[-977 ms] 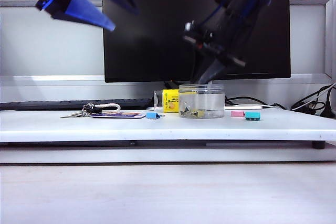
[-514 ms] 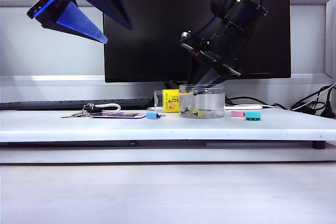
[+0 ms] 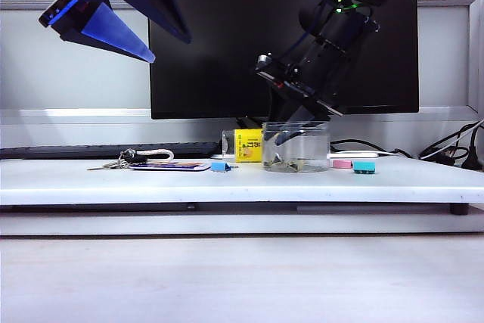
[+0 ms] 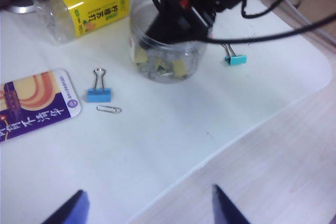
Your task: Take the clips out of the round transparent plastic box and place them on the table.
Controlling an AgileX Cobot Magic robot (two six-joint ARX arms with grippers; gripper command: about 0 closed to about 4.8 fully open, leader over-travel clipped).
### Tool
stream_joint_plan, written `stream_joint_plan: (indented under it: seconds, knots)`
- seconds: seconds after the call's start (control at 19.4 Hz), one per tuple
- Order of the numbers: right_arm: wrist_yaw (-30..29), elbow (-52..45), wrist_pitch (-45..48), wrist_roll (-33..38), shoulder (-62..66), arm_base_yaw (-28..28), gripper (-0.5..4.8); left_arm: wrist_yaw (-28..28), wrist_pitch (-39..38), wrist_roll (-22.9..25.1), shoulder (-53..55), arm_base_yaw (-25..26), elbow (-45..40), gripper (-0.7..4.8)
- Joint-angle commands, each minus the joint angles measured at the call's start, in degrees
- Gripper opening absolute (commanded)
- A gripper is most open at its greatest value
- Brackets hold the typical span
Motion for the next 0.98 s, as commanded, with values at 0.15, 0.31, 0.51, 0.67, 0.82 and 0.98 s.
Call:
stream_joint_plan:
  seconds: [0.15,0.31,0.51,0.67,0.82,0.98]
  knots:
    - [3.1,2.9,-3.0,-0.2,0.3,0.1,1.18,0.0,0.3,-0.2,-0.1,-0.1,0.1,3.12]
    - [4.8,9.6,-9.9,1.7,0.3,0.1,1.22,0.0,0.3,-0.2,-0.1,-0.1,0.1,3.12]
    - [5.4,22.4,-25.5,5.8,4.2,0.1,1.41,0.4,0.3,-2.8,-0.1,-0.1,0.7,3.12]
    - [5.3,23.9,-29.2,8.1,6.8,0.1,1.41,0.7,-1.5,-4.0,-0.1,-0.1,0.7,3.11]
    - [5.3,23.9,-29.8,9.4,8.2,0.5,1.4,0.7,-3.8,-4.0,-0.1,-0.1,0.7,3.1]
    - [5.1,23.9,-29.4,10.4,8.4,1.4,1.4,0.7,-4.5,-4.0,-0.1,-0.1,0.7,3.1]
